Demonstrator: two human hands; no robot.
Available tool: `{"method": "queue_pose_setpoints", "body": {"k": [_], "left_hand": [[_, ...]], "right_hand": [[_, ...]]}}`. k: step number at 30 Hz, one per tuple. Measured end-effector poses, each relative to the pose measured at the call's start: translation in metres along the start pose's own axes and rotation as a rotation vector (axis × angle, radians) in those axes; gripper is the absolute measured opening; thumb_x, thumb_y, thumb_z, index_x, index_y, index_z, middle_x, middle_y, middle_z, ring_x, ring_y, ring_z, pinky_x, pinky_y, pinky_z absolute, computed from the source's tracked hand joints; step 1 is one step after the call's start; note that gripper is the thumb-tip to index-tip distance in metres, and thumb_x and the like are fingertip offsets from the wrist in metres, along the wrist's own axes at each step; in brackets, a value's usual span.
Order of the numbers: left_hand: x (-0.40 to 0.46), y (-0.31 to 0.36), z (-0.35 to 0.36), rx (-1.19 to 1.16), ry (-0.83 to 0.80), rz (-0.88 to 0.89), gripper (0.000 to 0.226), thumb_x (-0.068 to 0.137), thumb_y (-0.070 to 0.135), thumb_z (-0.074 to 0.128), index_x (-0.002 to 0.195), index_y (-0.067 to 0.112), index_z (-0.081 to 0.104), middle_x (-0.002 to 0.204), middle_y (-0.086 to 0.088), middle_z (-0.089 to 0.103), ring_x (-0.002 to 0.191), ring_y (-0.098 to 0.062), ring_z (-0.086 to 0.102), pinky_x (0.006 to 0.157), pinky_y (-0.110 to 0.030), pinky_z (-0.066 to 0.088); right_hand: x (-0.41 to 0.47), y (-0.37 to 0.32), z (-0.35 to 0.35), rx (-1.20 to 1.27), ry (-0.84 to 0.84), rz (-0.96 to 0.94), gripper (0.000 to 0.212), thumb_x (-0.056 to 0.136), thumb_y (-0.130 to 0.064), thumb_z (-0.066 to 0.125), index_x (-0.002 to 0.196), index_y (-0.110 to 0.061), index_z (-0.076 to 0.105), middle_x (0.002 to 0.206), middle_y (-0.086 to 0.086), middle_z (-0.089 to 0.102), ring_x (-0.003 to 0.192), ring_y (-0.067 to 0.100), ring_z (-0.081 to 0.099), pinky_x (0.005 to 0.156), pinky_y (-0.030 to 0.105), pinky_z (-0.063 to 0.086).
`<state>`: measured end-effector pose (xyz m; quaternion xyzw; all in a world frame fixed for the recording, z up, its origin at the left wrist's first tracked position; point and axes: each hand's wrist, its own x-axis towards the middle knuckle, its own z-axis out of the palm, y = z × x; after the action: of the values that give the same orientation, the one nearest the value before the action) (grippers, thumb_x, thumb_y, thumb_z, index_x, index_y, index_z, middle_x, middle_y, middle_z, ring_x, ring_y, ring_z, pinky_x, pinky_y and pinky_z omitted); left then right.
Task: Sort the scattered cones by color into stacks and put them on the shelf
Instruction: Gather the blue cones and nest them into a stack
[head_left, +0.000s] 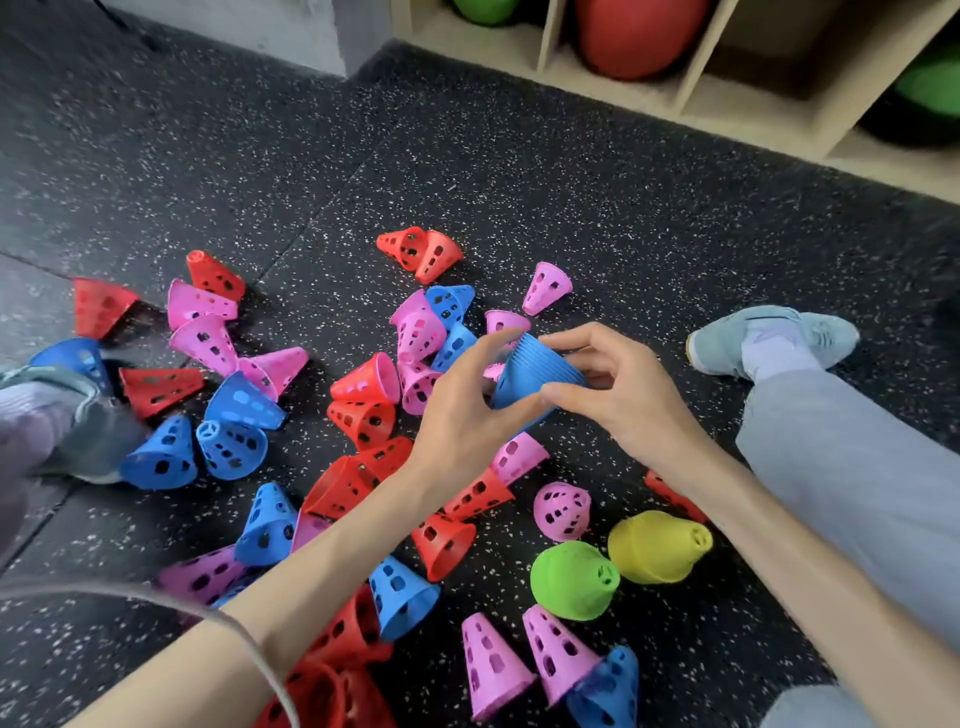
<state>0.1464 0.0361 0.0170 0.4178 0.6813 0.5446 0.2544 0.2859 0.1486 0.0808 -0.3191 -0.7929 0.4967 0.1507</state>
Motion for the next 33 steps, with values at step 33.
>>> {"method": "queue_pose_setpoints", "body": {"k": [33], "left_hand": [[0.115, -0.108, -0.019, 0.904, -0.365, -0.155, 0.076, 0.1, 0.043, 0.059, 0.162, 0.028, 0.017, 0.128, -0.014, 0.059, 0.12, -0.035, 0.047, 0.099, -0.045, 0.041]], "right_hand": [[-0.013, 0.008, -0.015, 0.066, 0.243, 0.129, 0.03, 0.085, -0.023, 0.077, 0.108, -0.039, 0.069, 0.09, -0.013, 0.075, 0.081, 0.003, 0.068, 0.081, 0.032, 0.053]]}}
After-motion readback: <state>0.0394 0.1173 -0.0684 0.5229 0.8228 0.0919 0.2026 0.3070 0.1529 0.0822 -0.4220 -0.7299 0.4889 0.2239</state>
